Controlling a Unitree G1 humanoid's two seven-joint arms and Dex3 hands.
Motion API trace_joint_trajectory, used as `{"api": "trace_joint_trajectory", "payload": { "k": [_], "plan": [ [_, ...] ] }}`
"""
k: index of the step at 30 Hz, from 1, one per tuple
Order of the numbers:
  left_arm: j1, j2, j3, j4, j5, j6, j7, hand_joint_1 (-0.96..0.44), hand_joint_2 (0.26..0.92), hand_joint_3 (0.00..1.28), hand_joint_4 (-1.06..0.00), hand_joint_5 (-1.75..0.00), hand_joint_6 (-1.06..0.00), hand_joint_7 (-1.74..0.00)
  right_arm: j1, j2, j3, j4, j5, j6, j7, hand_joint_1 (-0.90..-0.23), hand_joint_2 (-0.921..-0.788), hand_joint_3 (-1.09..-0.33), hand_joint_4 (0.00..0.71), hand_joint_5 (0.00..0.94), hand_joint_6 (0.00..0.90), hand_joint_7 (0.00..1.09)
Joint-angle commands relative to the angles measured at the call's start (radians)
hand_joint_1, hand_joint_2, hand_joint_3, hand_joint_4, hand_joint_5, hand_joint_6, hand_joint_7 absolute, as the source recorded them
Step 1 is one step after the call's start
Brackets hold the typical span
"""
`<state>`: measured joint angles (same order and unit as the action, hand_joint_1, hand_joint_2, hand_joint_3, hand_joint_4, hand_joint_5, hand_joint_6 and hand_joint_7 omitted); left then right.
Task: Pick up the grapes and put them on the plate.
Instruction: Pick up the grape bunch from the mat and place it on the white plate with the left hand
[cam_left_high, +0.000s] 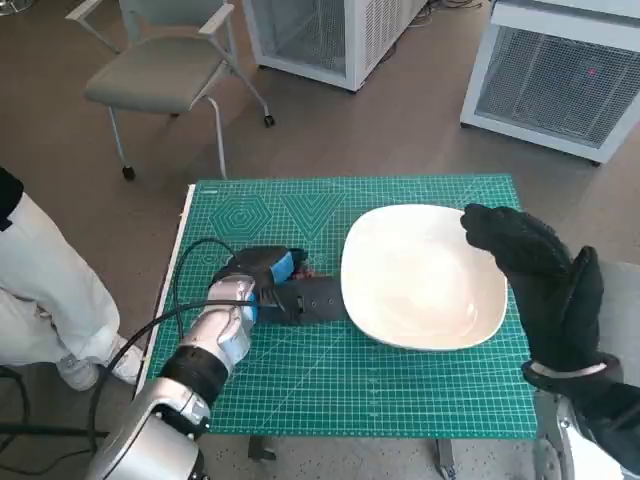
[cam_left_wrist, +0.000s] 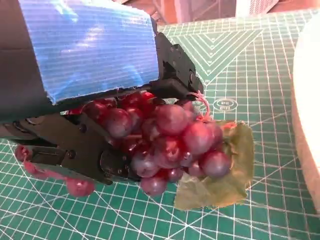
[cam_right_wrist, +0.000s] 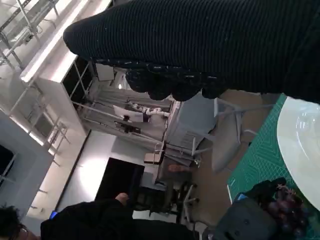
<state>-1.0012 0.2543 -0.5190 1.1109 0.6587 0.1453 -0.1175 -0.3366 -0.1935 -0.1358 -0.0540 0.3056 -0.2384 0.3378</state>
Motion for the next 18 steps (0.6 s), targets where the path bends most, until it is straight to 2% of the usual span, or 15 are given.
{"api": "trace_joint_trajectory", "payload": {
  "k": [1, 5, 8, 10, 12, 14, 15, 18],
  "plan": [
    [-0.001, 0.025, 0.015, -0.046, -0.010, 0.014, -0.025, 0.36, 0.646, 0.75, -0.48, -1.65, -0.48, -0.02, 0.012, -0.004, 0.000, 0.010, -0.013, 0.002, 0.000, -0.519, -0.921, -0.623, 0.278, 0.417, 0.117, 0.92],
    [0.007, 0.049, 0.025, -0.116, -0.009, 0.034, -0.048, 0.39, 0.600, 0.82, -0.51, -1.60, -0.53, -0.04, 0.014, -0.004, 0.001, 0.006, -0.013, 0.000, 0.000, -0.520, -0.921, -0.622, 0.279, 0.416, 0.118, 0.92],
    [0.023, 0.073, 0.035, -0.194, -0.008, 0.050, -0.065, 0.40, 0.585, 0.83, -0.54, -1.57, -0.58, -0.06, 0.014, -0.003, 0.001, 0.004, -0.013, 0.001, -0.001, -0.520, -0.921, -0.622, 0.280, 0.415, 0.119, 0.92],
    [0.038, 0.091, 0.044, -0.253, -0.007, 0.057, -0.071, 0.31, 0.619, 0.74, -0.55, -1.50, -0.61, -0.33, 0.013, -0.003, 0.001, 0.003, -0.013, 0.001, -0.002, -0.520, -0.921, -0.622, 0.280, 0.415, 0.119, 0.92],
    [0.055, 0.110, 0.054, -0.315, -0.006, 0.062, -0.076, 0.17, 0.678, 0.61, -0.56, -1.42, -0.59, -0.79, 0.012, -0.004, 0.001, 0.004, -0.013, 0.000, -0.002, -0.520, -0.921, -0.622, 0.281, 0.414, 0.119, 0.92],
    [0.072, 0.129, 0.064, -0.379, -0.004, 0.068, -0.082, 0.09, 0.701, 0.56, -0.57, -1.38, -0.58, -1.05, 0.011, -0.004, 0.000, 0.006, -0.013, -0.001, -0.001, -0.520, -0.921, -0.622, 0.281, 0.414, 0.120, 0.92],
    [0.081, 0.138, 0.070, -0.412, -0.004, 0.072, -0.086, 0.06, 0.692, 0.56, -0.57, -1.39, -0.59, -1.10, 0.010, -0.004, 0.000, 0.007, -0.013, -0.002, -0.001, -0.520, -0.921, -0.622, 0.281, 0.414, 0.120, 0.92],
    [0.109, 0.164, 0.090, -0.509, -0.005, 0.082, -0.101, 0.03, 0.626, 0.66, -0.57, -1.51, -0.64, -1.10, 0.007, -0.004, -0.001, 0.011, -0.012, -0.003, 0.000, -0.520, -0.921, -0.622, 0.281, 0.413, 0.120, 0.92]
  ]
}}
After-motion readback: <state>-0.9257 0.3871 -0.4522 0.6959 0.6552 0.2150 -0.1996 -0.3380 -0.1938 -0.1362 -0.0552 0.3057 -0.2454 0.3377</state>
